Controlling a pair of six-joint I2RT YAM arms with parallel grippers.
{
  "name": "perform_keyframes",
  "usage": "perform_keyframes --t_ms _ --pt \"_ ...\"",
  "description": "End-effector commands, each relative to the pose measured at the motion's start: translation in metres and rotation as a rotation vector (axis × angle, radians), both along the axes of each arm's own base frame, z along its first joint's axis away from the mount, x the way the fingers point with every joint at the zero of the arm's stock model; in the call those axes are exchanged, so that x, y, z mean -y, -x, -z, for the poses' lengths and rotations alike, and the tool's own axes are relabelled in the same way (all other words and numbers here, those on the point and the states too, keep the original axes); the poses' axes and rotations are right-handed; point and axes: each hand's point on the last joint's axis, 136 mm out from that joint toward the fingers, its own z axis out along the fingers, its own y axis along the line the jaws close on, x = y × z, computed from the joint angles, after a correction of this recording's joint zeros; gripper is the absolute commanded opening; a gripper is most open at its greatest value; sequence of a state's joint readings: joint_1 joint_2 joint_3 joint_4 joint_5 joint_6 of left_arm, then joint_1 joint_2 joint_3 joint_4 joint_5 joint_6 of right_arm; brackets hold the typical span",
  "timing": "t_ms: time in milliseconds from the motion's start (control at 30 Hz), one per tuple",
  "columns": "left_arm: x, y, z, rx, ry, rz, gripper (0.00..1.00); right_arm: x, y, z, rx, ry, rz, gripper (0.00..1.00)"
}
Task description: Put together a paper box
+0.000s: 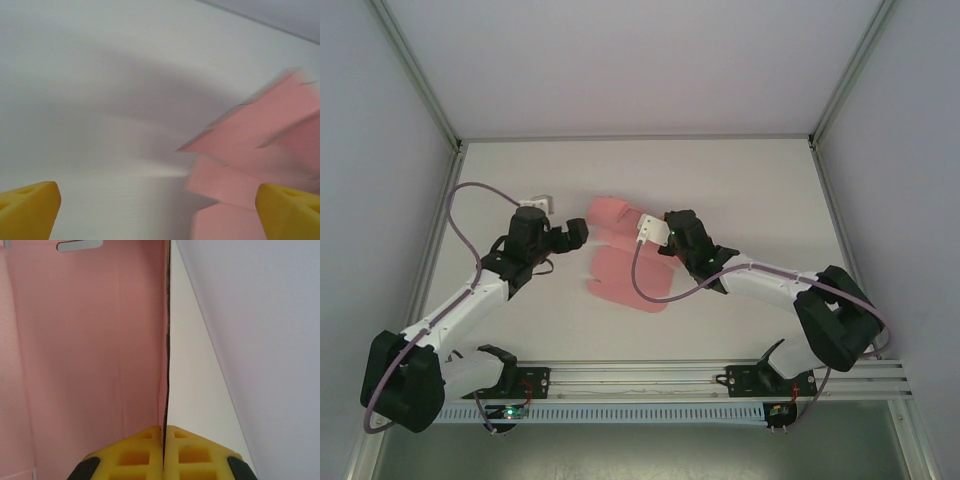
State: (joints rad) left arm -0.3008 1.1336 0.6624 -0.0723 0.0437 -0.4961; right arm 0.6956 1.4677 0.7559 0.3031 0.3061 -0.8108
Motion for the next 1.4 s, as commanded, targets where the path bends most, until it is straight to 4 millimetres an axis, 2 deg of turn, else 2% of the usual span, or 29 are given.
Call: perform_keyframes --t_ms 0,133,400,533,667,867,1067,1233,1367 --pt "-0.019 0.012 0.038 -0.135 -0.009 -0.068 1.00 -0.004 0.005 -0.006 -0.013 -0.071 -0.028 0.00" --pt "-0.009 0.000 0.049 -0.141 0.022 -0.028 1.00 -0.005 0.005 -0.007 -0.022 -0.091 -0.031 0.00" --pt "-0.018 -0.022 0.077 -0.188 0.080 -0.086 1.00 -0.003 0.010 -0.011 -0.038 -0.138 -0.051 0.00" --pt "0.005 -0.030 0.071 -0.123 0.151 0.045 1.00 -0.004 0.014 -0.010 -0.051 -0.150 -0.069 0.00" --pt "0.020 -0.036 0.064 -0.090 0.191 0.127 1.00 -0.006 0.015 -0.010 -0.059 -0.161 -0.073 0.00" --pt "0.046 -0.023 0.047 0.001 0.266 0.299 1.00 -0.001 0.008 -0.010 -0.063 -0.167 -0.024 0.00" --pt "0.054 -0.020 0.052 -0.011 0.256 0.327 1.00 -0.006 0.011 -0.014 -0.075 -0.199 -0.040 0.00" --pt "0.069 -0.024 0.051 0.010 0.281 0.358 1.00 -0.013 0.015 -0.014 -0.090 -0.227 -0.051 0.00" --pt "0.075 -0.030 0.060 -0.009 0.255 0.340 1.00 -0.025 0.019 -0.011 -0.087 -0.207 -0.064 0.00"
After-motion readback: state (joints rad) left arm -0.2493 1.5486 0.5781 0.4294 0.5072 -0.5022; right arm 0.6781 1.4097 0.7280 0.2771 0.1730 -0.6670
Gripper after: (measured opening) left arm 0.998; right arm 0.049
